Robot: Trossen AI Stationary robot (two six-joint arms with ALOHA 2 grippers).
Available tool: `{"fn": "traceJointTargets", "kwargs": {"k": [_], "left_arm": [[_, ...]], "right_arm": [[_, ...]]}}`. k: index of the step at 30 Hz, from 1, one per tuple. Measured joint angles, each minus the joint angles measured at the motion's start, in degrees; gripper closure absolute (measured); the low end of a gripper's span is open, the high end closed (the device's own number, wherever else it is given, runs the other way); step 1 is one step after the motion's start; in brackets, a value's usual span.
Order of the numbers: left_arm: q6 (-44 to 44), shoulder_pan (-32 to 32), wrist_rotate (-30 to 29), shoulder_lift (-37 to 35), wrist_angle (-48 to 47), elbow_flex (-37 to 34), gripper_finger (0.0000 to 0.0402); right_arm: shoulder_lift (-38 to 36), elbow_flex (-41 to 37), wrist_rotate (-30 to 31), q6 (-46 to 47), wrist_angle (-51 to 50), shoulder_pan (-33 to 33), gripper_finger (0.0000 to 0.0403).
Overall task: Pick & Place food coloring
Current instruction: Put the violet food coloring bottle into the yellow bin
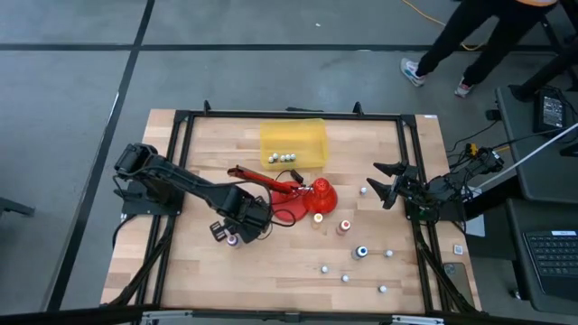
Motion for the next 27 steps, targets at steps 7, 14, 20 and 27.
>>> {"fn": "traceJointTargets", "kwargs": {"k": [7, 14, 20, 27], "left_arm": [[-2.92, 0.14, 2.25, -0.15, 0.11, 0.00, 0.0279], [-11.67, 0.94, 2.07, -1.92, -1.09, 3.31, 0.0281], [-17.81, 1.32, -1.28, -1.99, -4.20, 11.46, 0.0282], [-22.86, 2.43, -3.25, -1.67, -9.24, 22.55, 0.0277]], "right_arm": [[-0.01, 0.01, 0.01, 0.00, 0.00, -0.01, 0.0056], [0.01, -0.01, 0.01, 0.00, 0.00, -0.01, 0.0056], [0.01, 0.00, 0.00, 0.00, 0.00, 0.01, 0.0056], [0.01, 0.01, -0.01, 0.00, 0.00, 0.01, 0.0056]]}}
